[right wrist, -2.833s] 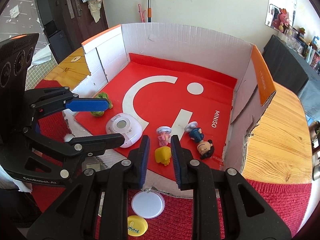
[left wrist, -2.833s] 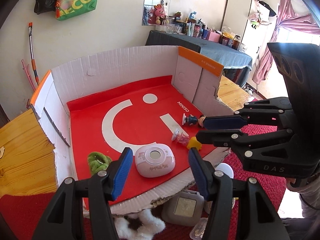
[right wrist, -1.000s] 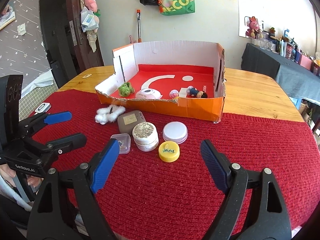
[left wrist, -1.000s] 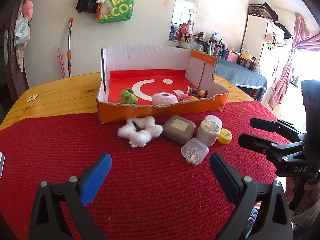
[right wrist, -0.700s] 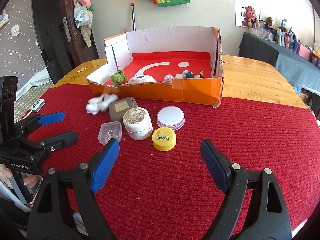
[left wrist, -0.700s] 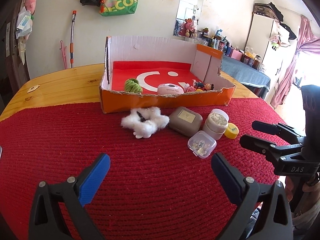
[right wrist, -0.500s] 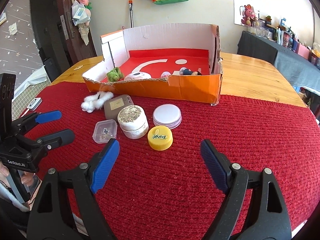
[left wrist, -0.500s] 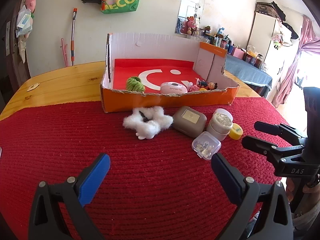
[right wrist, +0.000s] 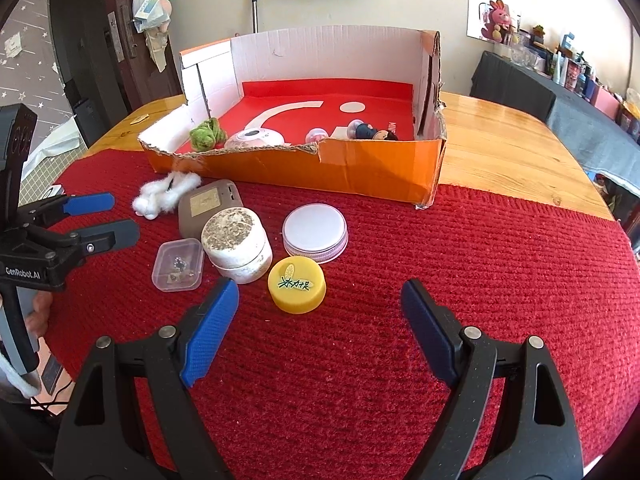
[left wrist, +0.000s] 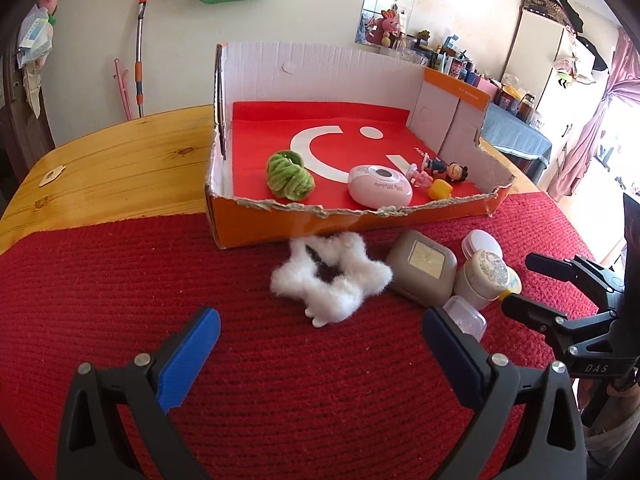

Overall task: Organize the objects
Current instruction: 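Grasp white star scrunchie with left tool while right tool grasps yellow jar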

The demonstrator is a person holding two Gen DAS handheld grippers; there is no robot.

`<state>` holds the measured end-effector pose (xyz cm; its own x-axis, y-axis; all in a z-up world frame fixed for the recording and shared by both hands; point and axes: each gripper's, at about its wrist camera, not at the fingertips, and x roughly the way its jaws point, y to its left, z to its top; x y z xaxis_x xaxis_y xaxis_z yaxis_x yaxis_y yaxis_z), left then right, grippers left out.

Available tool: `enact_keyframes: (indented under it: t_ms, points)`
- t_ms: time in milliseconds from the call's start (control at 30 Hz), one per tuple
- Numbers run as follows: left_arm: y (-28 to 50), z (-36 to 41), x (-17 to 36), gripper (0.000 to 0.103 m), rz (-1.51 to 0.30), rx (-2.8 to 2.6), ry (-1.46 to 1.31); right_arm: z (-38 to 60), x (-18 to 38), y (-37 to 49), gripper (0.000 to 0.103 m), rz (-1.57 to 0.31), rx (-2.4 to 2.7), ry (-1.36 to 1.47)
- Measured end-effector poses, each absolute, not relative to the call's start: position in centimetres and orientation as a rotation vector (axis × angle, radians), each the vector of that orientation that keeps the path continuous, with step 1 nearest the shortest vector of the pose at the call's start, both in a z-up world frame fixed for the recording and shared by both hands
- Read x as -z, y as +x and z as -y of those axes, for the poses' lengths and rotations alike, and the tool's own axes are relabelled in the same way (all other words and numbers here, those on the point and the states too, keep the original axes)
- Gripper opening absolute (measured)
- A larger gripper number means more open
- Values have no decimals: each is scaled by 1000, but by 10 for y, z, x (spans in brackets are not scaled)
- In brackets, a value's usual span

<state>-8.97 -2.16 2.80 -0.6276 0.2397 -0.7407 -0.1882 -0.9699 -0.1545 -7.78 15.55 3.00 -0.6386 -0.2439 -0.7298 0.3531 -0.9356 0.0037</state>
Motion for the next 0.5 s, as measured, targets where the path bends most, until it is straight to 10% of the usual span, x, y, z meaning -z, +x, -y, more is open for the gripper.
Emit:
enact_keyframes:
  t_ms: [500]
  points:
    - [-119,20,-24,95,81,-2536,-1216,-155,-29,-90,83,-229,2534,1127]
